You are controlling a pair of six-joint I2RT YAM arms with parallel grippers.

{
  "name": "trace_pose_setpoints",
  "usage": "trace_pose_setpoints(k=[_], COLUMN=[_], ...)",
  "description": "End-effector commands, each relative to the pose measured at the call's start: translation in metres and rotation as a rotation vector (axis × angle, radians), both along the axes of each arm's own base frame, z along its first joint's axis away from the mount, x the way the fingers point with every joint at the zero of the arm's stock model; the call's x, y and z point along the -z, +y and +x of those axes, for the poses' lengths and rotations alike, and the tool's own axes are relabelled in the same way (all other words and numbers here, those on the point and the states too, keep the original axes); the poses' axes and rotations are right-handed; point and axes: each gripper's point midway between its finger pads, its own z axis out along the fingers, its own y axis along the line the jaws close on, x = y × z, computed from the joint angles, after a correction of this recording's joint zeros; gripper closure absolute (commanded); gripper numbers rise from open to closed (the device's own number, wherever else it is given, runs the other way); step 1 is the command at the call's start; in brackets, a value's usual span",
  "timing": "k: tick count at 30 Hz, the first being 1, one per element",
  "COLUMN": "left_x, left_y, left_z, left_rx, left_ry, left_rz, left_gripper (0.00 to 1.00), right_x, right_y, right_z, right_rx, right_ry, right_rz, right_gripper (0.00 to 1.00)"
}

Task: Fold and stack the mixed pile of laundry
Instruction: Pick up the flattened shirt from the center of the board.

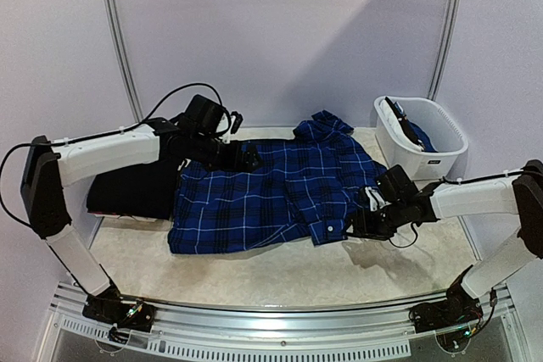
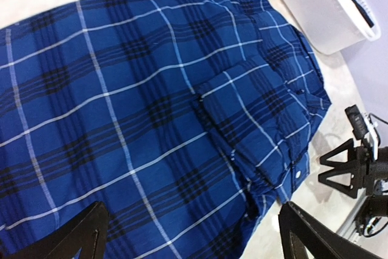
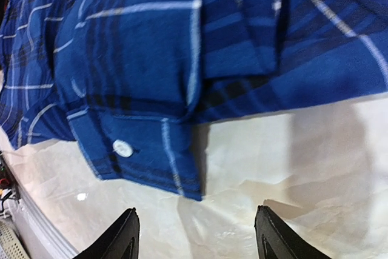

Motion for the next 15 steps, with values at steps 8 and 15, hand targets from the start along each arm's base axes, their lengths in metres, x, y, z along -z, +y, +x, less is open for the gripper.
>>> trace_pose_setpoints(k=[8, 15], left_x=[-0.006, -0.013], left_y=[0.068, 0.118], left_z=[-0.02, -0.028], left_rx=[-0.126, -0.303], left_ry=[-0.046, -0.085], left_rz=[0.195, 0.298], left_gripper=[0.0, 0.0], right_x=[0.016, 0.017], right_y=[0.02, 0.033], right_z=[0.021, 0.012], right_rx=[-0.047, -0.116], right_ry=[0.015, 0.043], right_rz=[0.017, 0.083], right_gripper=[0.41, 0.58])
